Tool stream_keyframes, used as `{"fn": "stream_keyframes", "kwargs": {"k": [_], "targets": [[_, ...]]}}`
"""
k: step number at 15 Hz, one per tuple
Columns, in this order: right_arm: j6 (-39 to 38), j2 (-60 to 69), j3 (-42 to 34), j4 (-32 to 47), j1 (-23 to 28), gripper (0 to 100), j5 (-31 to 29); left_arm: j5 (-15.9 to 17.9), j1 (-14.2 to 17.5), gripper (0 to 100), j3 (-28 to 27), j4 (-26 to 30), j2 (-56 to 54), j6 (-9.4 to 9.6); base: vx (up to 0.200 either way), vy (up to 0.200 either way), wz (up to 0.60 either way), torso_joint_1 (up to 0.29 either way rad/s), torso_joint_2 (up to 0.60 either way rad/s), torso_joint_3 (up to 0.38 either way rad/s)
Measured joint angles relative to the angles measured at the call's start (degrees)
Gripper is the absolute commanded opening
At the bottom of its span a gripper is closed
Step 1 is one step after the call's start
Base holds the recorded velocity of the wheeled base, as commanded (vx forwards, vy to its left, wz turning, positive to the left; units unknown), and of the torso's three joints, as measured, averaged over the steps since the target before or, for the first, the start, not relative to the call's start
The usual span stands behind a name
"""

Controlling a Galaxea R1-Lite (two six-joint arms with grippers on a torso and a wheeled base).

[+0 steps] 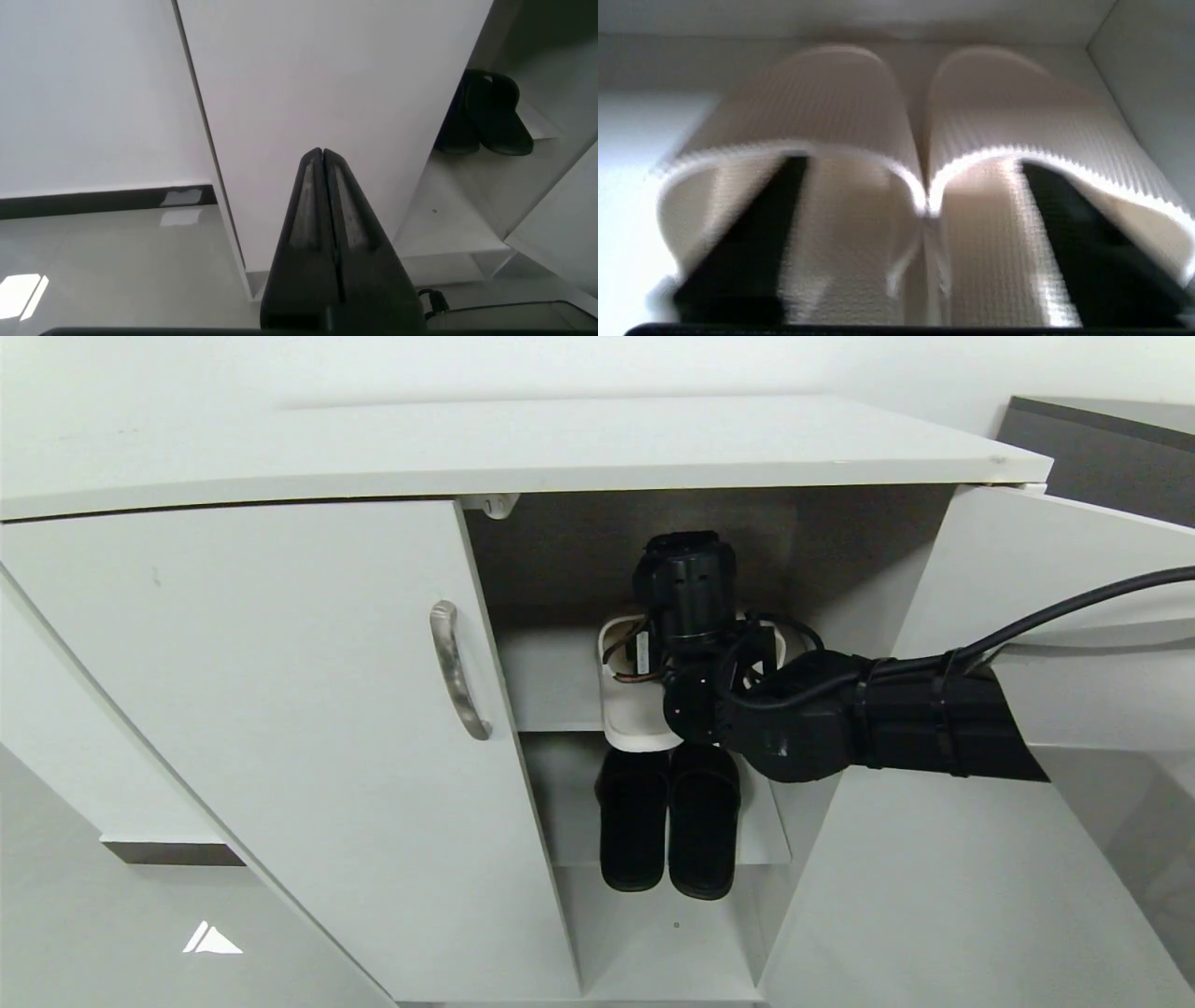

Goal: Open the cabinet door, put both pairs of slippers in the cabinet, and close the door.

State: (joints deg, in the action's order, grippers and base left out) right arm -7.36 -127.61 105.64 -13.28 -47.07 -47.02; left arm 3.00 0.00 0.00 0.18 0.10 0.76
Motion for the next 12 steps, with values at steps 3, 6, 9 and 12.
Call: {"fn": "stream_keyframes", "kwargs": {"k": [3, 6, 9, 12], "targets": [[-0.3, 4.1, -7.5, -0.6, -1.6, 100, 0.0, 0.0, 0.0, 0, 0.0, 0.0, 0.0, 0.0, 0.0, 0.0, 0.0, 0.0, 0.0, 0.0], [-0.4, 13.3, -20.0, -3.6, -4.6, 100, 1.8, 0.1, 0.0, 0, 0.0, 0.0, 0.0, -0.02, 0.0, 0.0, 0.0, 0.0, 0.0, 0.0], [-0.9, 25.0, -34.7, -4.9, -7.8, 100, 9.1, 0.3, 0.0, 0, 0.0, 0.0, 0.0, 0.0, -0.2, 0.0, 0.0, 0.004, 0.0, 0.001], [-4.1, 35.7, -47.5, -5.1, -8.9, 100, 18.8, 0.9, 0.0, 0, 0.0, 0.0, 0.0, 2.69, -0.067, 0.0, 0.0, -0.001, 0.0, -0.001]]}}
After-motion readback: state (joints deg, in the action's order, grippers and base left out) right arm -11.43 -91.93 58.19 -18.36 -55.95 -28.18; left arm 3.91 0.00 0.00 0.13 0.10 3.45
